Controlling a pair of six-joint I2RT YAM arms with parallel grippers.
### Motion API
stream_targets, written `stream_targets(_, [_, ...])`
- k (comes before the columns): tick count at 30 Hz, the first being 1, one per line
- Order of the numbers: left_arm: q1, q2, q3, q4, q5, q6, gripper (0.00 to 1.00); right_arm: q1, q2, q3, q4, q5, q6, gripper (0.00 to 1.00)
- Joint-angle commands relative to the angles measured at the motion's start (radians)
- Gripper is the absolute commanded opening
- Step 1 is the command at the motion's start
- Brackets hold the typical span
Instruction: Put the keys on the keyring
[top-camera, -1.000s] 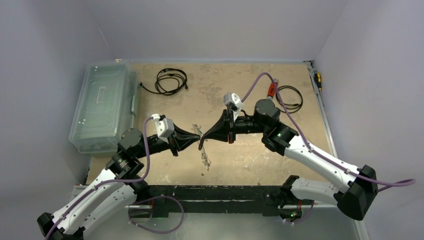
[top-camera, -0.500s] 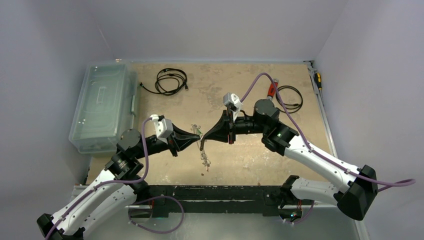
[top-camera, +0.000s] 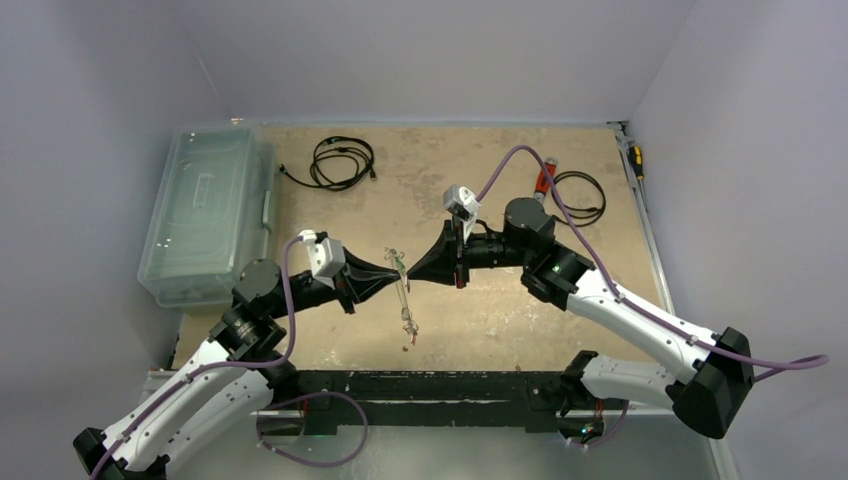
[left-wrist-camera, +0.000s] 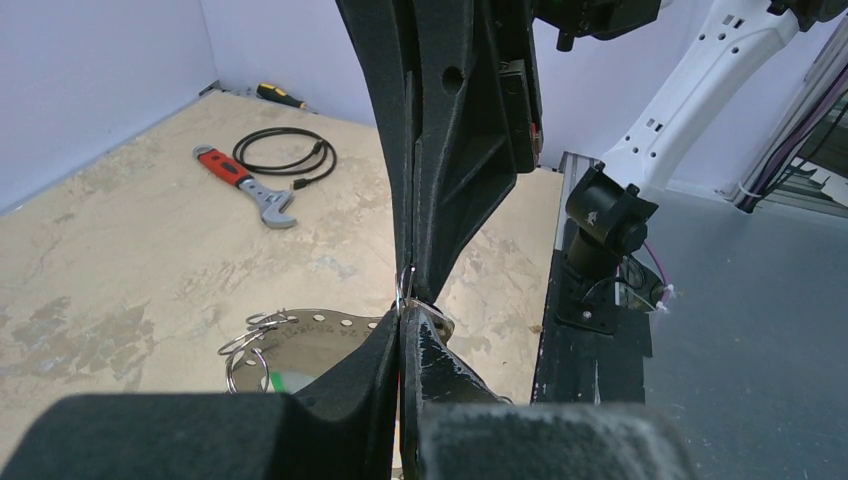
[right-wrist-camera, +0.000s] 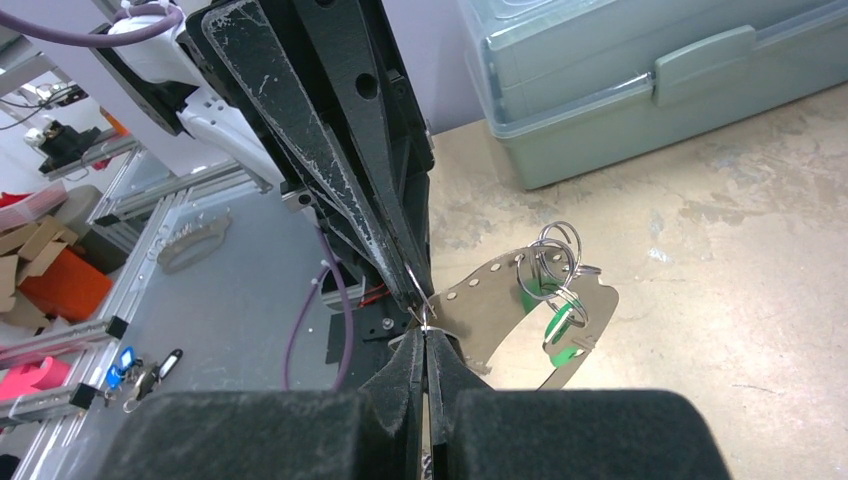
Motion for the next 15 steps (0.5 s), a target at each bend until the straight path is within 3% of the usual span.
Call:
stream_targets(1, [-0.007, -0.015, 0.005, 0.072, 0.007, 0.0, 0.0, -0.004, 0.006, 0.047, 0.026, -0.019, 0.013, 0.0])
stream_targets(8, [-0.006, -0.015, 0.007, 0.072, 0.007, 0.0, 0.0, -0.004, 0.005, 0.038, 0.023, -0.021, -0.003, 0.0])
stream_targets(15, [-0.006, -0.014, 0.007, 0.072, 0.008, 0.0, 0.0, -0.004, -0.012, 0.038, 0.023, -0.02, -0.038, 0.36])
